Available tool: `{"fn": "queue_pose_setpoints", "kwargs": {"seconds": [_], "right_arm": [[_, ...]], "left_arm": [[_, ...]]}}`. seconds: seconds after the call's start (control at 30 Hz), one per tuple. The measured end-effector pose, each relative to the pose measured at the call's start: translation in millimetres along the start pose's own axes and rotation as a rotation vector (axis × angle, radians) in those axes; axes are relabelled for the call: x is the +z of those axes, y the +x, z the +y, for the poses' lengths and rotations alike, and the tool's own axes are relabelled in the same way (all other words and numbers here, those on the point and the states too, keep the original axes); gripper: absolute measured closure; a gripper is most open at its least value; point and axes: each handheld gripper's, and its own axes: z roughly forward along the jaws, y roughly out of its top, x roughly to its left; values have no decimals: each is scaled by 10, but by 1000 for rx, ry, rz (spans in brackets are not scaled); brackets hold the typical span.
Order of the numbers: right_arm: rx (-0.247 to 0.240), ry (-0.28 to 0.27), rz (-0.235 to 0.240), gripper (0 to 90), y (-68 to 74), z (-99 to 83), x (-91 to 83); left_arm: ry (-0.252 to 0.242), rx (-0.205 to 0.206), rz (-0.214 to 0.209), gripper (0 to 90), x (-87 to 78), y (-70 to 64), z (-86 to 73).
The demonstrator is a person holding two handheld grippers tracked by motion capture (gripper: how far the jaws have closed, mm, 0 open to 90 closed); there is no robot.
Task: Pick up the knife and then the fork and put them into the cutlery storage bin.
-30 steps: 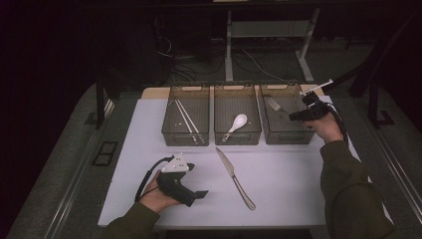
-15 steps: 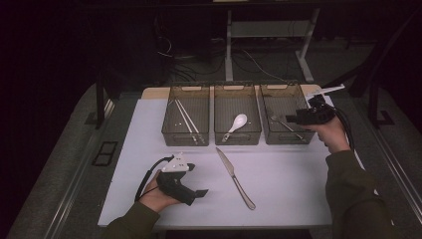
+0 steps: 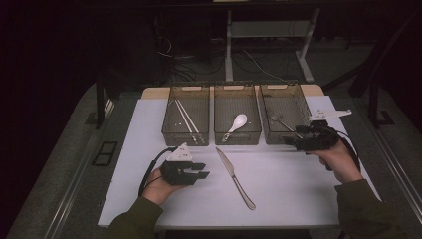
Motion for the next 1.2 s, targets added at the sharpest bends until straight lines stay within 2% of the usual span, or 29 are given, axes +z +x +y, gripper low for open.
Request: {"fn": "queue_pose_setpoints", "kwargs": {"seconds": [0.13, 0.3, 0.53, 0.67, 0.9, 1.03, 1.2], "right_arm": [[-13, -25, 33, 225, 168, -129, 9], [-47, -23, 33, 194, 346, -313, 45], [-47, -22, 64, 192, 507, -539, 60], [-42, -7, 77, 192, 549, -622, 68], [-52, -3, 80, 192, 571, -643, 72], [-50, -9, 85, 192, 576, -644, 64], [-48, -14, 87, 192, 567, -641, 58]], "left_arm": [[8, -2, 7, 886, 77, 79, 93], [32, 14, 15, 890, 261, 201, 228], [46, 39, 41, 890, 512, 365, 425], [72, 44, 46, 890, 688, 420, 488], [114, 56, 54, 890, 967, 447, 542], [127, 57, 70, 890, 1040, 460, 552], [164, 64, 76, 891, 1047, 501, 523]]}}
